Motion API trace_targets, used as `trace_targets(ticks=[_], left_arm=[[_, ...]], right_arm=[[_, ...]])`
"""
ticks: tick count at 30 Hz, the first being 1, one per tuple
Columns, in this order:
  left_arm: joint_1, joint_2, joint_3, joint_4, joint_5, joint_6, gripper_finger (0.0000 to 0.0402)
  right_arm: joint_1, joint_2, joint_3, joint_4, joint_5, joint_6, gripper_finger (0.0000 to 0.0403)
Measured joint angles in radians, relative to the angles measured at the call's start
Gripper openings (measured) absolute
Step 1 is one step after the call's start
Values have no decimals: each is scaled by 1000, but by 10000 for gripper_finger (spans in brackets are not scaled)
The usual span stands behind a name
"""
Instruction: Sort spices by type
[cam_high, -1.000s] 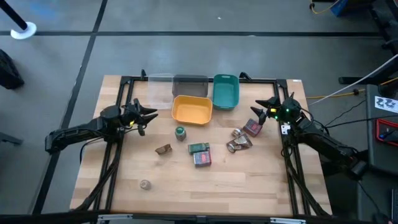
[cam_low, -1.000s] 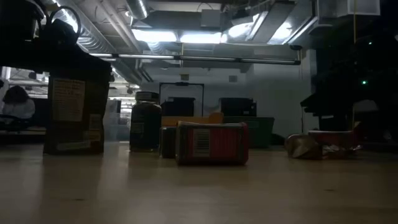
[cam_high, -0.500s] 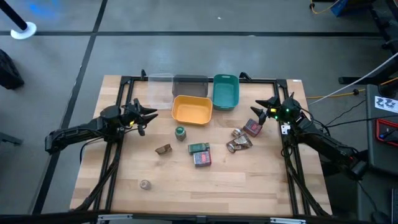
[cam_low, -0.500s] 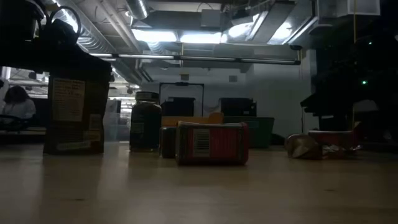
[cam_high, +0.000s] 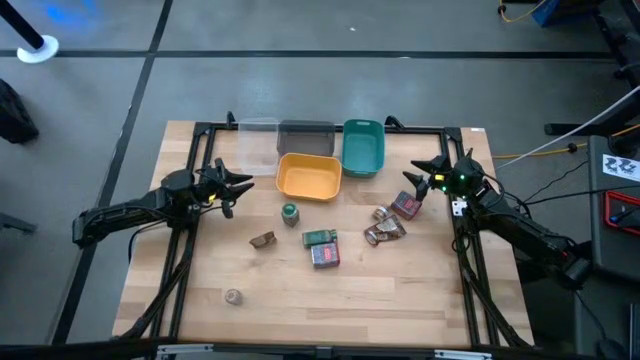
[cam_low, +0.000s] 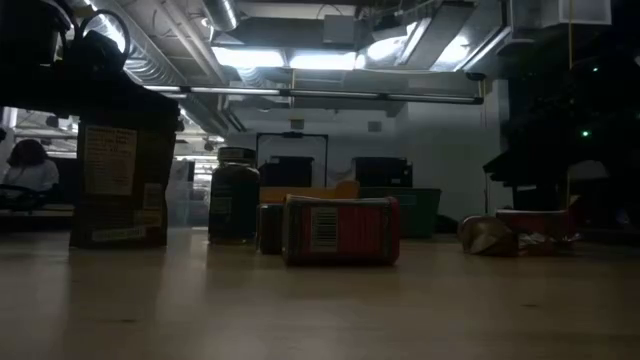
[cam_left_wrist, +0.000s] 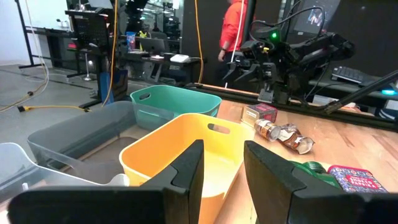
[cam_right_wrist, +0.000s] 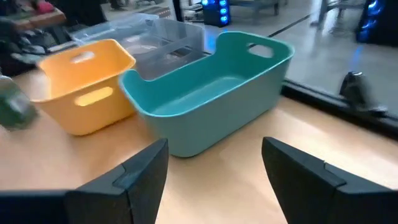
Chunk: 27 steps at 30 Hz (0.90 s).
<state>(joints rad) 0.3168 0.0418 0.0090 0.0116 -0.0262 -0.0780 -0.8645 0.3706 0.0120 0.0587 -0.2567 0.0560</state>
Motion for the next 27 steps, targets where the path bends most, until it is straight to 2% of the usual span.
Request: trace_targets(ticks=[7, 18, 22, 24, 27], left_arm=[[0, 0, 0, 0, 0, 0, 100], [0, 0, 0, 0, 0, -2, 100], [0, 0, -1, 19, 0, -51, 100], [0, 0, -1, 57, 0, -82, 100], [-1, 0, -1, 89, 0, -116, 100]], right_arm=[[0, 0, 0, 2, 220, 18, 257], [0, 0, 0, 11, 246, 18, 257], [0, 0, 0, 60, 146, 77, 257], [0, 0, 0, 99, 25, 91, 257], [1, 0, 0, 172, -212, 95, 257]])
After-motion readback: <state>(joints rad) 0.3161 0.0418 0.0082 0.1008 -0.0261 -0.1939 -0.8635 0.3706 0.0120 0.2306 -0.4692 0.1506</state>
